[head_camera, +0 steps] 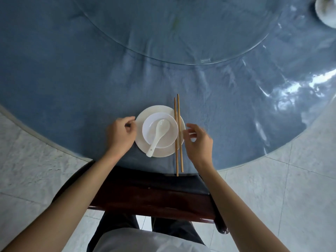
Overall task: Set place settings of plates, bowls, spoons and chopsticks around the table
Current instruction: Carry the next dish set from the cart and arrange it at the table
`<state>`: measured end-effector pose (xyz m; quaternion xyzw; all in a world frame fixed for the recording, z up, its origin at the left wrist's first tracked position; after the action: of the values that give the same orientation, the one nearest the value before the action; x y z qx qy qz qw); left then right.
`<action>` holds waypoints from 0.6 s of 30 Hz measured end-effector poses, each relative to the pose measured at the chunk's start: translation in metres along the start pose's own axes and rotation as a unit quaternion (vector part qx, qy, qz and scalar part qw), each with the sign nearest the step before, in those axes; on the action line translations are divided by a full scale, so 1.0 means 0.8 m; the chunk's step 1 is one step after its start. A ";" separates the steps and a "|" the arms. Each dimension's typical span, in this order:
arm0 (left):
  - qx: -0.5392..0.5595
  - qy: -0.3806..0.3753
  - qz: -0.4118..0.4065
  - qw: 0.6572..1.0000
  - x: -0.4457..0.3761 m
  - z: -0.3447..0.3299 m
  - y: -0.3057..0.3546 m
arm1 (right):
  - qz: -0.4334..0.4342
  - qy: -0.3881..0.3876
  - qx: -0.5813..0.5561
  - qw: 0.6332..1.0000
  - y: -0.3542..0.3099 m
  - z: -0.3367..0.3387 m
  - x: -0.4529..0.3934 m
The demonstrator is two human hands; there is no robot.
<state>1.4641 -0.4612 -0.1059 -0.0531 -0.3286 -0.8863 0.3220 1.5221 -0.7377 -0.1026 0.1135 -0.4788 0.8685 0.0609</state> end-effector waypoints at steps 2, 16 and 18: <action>0.066 -0.035 0.005 0.997 0.008 -0.006 0.005 | 0.030 -0.025 0.015 0.999 -0.009 -0.010 0.010; 0.234 -0.074 0.068 0.967 0.021 -0.016 -0.003 | 0.012 -0.018 0.009 1.000 0.000 -0.033 0.037; 0.236 -0.079 0.078 0.965 0.020 -0.018 -0.005 | 0.014 -0.014 0.022 1.000 -0.001 -0.032 0.037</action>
<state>1.4504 -0.4764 -0.1142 -0.0713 -0.5476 -0.7487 0.3666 1.4897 -0.7157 -0.1076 0.1200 -0.4622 0.8777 0.0398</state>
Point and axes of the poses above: each hand's wrist, its own x-axis away from the middle knuckle, its own z-axis out of the back of the hand, y = z × x, the point moved 7 cm from there along -x, towards the middle knuckle, and after that the axes turned 10 degrees about -x, right-handed, at the moved point
